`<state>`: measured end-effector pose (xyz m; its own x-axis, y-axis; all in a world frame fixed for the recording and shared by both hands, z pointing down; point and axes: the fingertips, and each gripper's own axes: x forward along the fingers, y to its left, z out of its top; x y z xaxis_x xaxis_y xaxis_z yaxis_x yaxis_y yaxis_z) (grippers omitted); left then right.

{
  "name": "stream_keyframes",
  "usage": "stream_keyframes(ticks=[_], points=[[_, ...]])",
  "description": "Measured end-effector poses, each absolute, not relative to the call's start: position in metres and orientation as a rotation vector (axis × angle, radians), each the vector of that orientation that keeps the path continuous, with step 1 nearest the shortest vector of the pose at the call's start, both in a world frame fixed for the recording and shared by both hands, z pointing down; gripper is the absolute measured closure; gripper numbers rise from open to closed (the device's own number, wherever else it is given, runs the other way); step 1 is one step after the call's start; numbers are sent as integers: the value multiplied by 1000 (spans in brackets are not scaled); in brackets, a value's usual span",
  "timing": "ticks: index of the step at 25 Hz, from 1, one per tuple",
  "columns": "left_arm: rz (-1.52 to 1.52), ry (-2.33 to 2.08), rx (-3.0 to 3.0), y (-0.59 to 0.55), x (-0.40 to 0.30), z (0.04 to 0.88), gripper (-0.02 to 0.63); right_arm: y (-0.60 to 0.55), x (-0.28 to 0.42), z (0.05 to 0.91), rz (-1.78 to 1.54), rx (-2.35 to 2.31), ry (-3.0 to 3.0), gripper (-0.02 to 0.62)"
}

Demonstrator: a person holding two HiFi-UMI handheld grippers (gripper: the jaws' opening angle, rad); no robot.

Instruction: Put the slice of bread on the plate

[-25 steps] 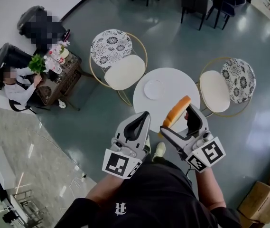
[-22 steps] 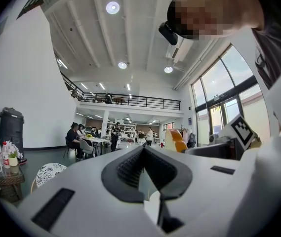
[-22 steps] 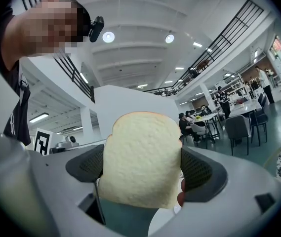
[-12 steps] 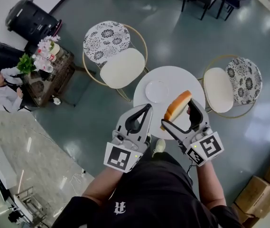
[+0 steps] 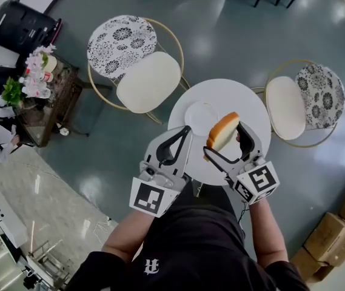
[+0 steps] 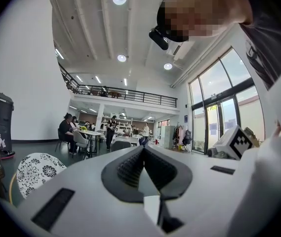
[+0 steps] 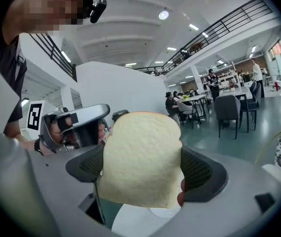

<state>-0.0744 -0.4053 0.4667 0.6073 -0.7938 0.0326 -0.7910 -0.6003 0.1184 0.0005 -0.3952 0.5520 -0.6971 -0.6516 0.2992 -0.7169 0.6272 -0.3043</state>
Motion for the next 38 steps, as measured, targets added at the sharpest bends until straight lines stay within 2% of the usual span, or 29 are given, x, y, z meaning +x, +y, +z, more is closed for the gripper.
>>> stream_keyframes(ticks=[18,38], points=[[19,-1351,2624,-444,-97,591,601,-446,-26,767,680,977,-2283,106],[41,-1366,2540,-464,-116,622,601,-459,-40,846,661,866,-1975,106]])
